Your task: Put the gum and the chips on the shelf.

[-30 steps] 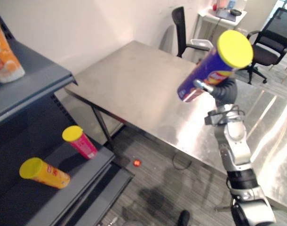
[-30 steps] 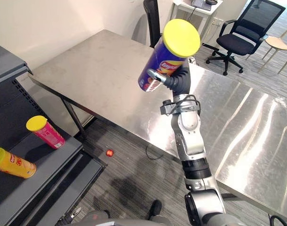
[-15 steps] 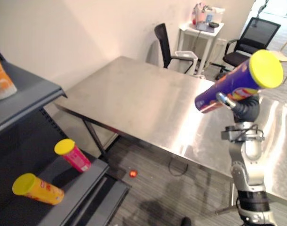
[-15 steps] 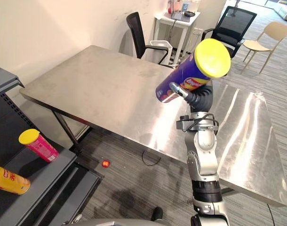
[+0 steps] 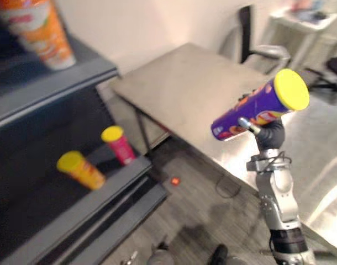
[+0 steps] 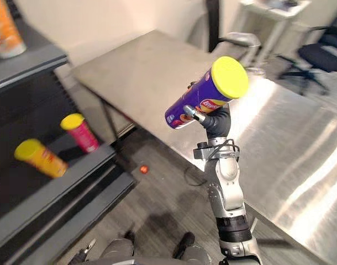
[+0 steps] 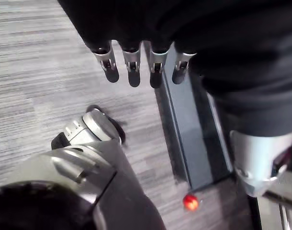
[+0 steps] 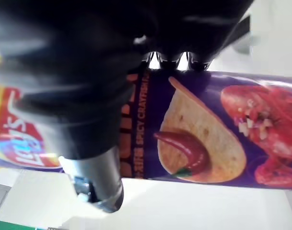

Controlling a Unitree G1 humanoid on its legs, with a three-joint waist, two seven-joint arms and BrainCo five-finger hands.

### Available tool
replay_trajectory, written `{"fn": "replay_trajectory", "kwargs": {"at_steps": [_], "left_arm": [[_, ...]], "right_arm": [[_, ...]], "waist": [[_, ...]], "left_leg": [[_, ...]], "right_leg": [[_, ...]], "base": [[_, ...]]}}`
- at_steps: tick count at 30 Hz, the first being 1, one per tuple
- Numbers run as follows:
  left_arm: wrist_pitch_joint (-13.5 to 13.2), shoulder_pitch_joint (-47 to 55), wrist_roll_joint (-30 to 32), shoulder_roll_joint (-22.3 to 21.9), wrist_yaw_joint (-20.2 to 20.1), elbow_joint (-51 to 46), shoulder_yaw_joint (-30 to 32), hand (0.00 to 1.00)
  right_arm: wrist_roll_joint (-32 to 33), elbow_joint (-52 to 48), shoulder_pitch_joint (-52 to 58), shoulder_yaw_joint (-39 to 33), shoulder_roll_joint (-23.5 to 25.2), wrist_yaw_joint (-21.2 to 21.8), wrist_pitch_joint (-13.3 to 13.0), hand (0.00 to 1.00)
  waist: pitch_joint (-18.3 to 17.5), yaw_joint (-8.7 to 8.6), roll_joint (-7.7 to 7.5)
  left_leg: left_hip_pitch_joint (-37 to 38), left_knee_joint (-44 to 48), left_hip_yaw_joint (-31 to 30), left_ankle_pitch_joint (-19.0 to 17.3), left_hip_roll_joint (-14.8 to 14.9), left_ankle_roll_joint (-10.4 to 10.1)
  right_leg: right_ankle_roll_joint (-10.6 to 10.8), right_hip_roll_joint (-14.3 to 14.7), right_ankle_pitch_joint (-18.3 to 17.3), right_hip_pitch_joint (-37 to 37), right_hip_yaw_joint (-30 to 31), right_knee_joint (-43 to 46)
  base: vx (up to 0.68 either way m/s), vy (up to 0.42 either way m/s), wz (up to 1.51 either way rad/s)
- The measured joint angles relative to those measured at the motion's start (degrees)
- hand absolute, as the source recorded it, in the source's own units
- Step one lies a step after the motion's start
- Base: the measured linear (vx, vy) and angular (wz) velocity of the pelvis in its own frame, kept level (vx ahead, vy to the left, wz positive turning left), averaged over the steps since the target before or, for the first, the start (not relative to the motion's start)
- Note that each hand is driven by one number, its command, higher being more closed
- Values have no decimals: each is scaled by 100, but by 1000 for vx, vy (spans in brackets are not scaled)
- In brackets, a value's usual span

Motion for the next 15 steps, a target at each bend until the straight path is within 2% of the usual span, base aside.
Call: {"fn": "replay_trajectory", "kwargs": {"at_steps": [1, 2, 4, 5, 6, 7, 8, 9, 10, 11, 12, 15], "left_arm": [[4, 12, -3, -45, 0, 5, 31, 0], [4, -10, -15, -88, -1, 24, 90, 0], [11, 47, -55, -277, -2, 131, 418, 0], [9, 97, -52, -320, -1, 128, 497, 0], [12, 197, -43, -421, 0, 137, 645, 0], [12, 218, -32, -447, -3, 142, 700, 0], [11, 217, -22, -443, -10, 132, 706, 0], [2, 217, 19, -441, -47, 74, 716, 0], [8, 187, 53, -459, -92, 80, 756, 0], [12, 185, 88, -475, -102, 98, 813, 0], [11, 229, 172, -518, -106, 100, 909, 0], [8, 243, 440, -501, -106, 94, 868, 0]], "right_arm": [[-7, 36, -128, -35, -17, -27, 0, 100], [-13, 48, -224, -80, -39, -45, -2, 100], [-97, 239, -354, -339, -45, -177, 3, 100], [-104, 267, -353, -415, -45, -192, 14, 100], [-106, 267, -353, -540, -76, -218, 12, 100], [-108, 252, -351, -673, -83, -234, 3, 100], [-109, 252, -351, -749, -88, -238, 4, 100], [-110, 251, -341, -900, -41, -236, 4, 100], [-115, 248, -309, -994, -22, -232, 8, 100], [-116, 249, -274, -1025, -17, -232, 17, 100], [-116, 243, -156, -1115, 10, -234, 20, 100], [-123, 206, 72, -1397, -9, -253, 21, 100]], "waist": [[21, 43, 76], [71, 47, 88], [104, 65, 94], [106, 49, 91], [48, 18, 196], [14, -36, 254], [9, -42, 242], [-29, -55, 201], [-56, -79, 219], [-60, -80, 233], [-84, -121, 265], [-148, -261, 299]], "left_leg": [[14, -343, 649, 16, 254, 353], [-107, -281, 1060, 47, 344, 404], [-401, 816, 2057, 479, 487, 434], [-381, 1066, 2182, 512, 522, 459], [-287, 1359, 2353, 769, 597, 526], [-204, 973, 2437, 922, 523, 331], [-190, 753, 2435, 1077, 455, 219], [-146, 240, 2341, 1394, 299, 107], [-70, -36, 2238, 1357, 248, 217], [-86, 155, 2285, 1150, 292, 222], [-65, 356, 2380, 952, 373, 175], [-188, 141, 2547, 794, 207, -55]], "right_leg": [[-82, -11, 9, -2, -318, -152], [-118, -77, 2, -24, -527, -163], [-237, -387, -78, -74, -1011, 101], [-237, -409, -78, -46, -1120, 107], [-236, -420, -77, 15, -1342, 90], [-224, -472, -69, 34, -1558, 91], [-199, -497, -53, 37, -1652, 73], [-113, -535, 13, 51, -1847, -84], [-132, -576, 101, 115, -2134, -217], [-125, -620, 113, 140, -2234, -186], [-89, -729, 141, 213, -2430, -56], [34, -1025, 234, 213, -2770, 240]], "base": [[-65, -237, 123], [-78, -161, 121], [-46, -121, 113], [-5, -140, 97], [-22, -69, 91], [-67, 1, 95], [-84, 58, 101], [-132, 88, 99], [-142, 120, 96], [-130, 184, 88], [-90, 262, 83], [-83, 309, 86]]}}
